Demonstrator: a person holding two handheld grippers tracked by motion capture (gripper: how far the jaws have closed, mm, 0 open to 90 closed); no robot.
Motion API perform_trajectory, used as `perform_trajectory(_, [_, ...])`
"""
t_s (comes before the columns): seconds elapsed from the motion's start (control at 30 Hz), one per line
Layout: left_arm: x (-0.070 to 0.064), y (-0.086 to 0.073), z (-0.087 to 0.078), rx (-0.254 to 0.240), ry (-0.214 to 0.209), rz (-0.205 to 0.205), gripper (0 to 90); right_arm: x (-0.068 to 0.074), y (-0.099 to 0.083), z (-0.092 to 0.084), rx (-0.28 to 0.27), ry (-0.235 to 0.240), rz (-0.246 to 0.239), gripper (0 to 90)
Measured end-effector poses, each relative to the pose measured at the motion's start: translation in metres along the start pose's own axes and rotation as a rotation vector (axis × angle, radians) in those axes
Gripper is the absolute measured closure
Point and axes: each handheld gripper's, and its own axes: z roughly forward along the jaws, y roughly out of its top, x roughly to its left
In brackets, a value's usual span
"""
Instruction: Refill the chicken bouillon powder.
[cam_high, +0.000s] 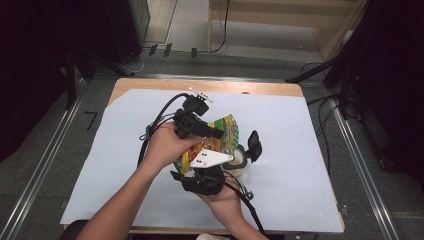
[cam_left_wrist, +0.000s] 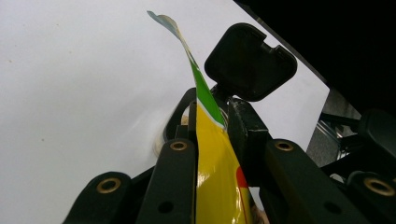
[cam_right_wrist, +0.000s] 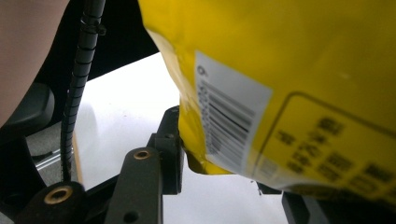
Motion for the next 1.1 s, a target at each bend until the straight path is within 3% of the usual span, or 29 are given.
perform_trajectory(1.1, [0.004,0.0085,0.0027,0.028,0.005,-0.011,79.7,-0.005,0.0048,0.0009,-0.005,0.009,0.041,62.6])
